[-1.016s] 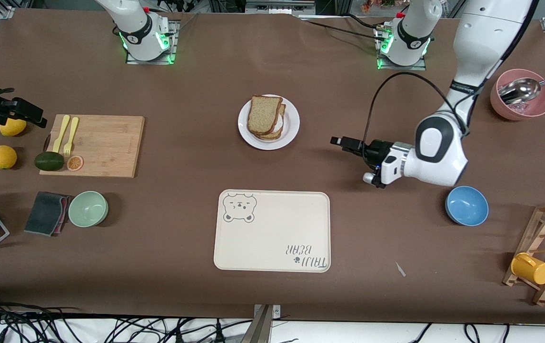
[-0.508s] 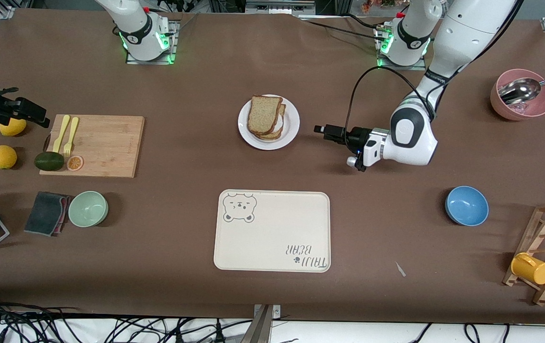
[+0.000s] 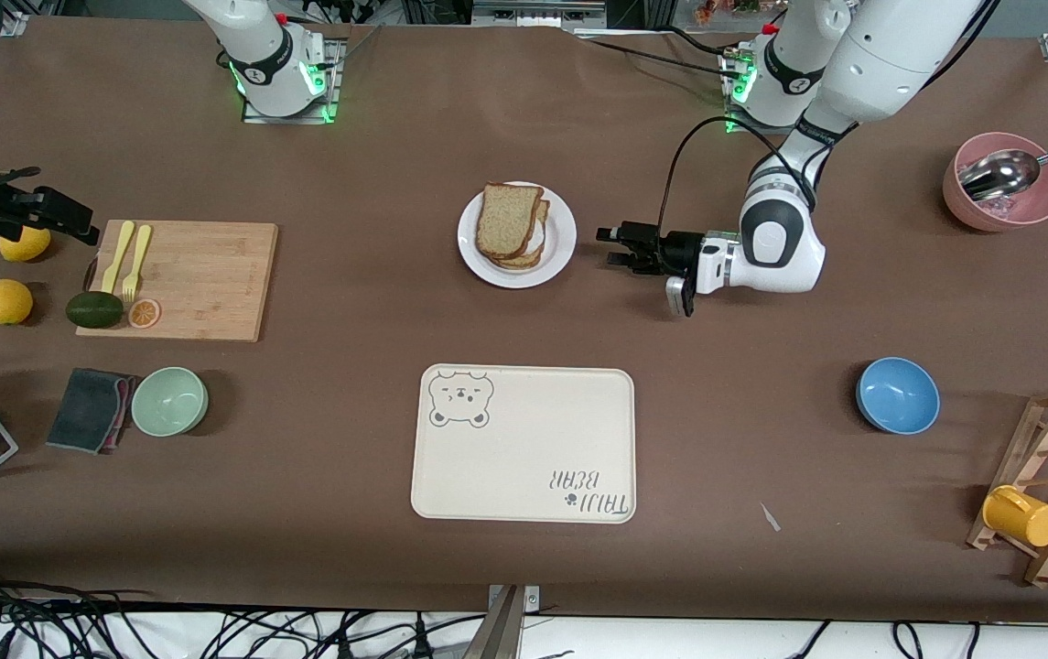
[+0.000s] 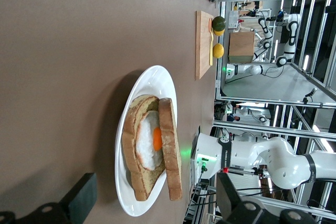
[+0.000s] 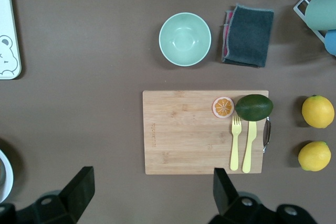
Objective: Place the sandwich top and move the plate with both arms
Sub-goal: 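Lower the open left gripper onto the rim of the white plate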
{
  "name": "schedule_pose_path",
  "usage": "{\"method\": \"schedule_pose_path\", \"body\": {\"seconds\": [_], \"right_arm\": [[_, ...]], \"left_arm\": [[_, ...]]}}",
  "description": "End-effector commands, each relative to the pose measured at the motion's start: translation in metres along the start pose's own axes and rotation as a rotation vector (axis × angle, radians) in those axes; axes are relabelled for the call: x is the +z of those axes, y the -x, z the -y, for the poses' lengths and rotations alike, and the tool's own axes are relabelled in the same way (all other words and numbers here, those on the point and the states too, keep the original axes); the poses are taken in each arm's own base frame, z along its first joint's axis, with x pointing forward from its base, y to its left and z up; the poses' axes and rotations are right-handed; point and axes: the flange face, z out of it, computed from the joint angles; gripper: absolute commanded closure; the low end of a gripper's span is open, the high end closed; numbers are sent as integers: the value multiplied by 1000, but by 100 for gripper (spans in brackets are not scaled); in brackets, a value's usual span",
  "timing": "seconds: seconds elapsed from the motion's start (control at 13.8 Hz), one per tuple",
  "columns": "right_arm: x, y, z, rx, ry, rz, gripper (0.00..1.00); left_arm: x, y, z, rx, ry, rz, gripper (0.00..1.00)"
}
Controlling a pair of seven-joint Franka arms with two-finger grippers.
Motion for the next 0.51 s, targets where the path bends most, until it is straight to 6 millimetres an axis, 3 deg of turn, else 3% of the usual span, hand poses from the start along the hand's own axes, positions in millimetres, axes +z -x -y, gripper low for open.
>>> {"method": "schedule_pose_path", "body": {"seconds": [0.0,0.44], "right_arm": [[-7,5,2,-13,-10,2,0],[-3,3,-1,-5,-18,10,0]], "left_arm": [[13,3,-6,-21,15,-23,0],[48,5,-14,-20,-51,-37,0]]}}
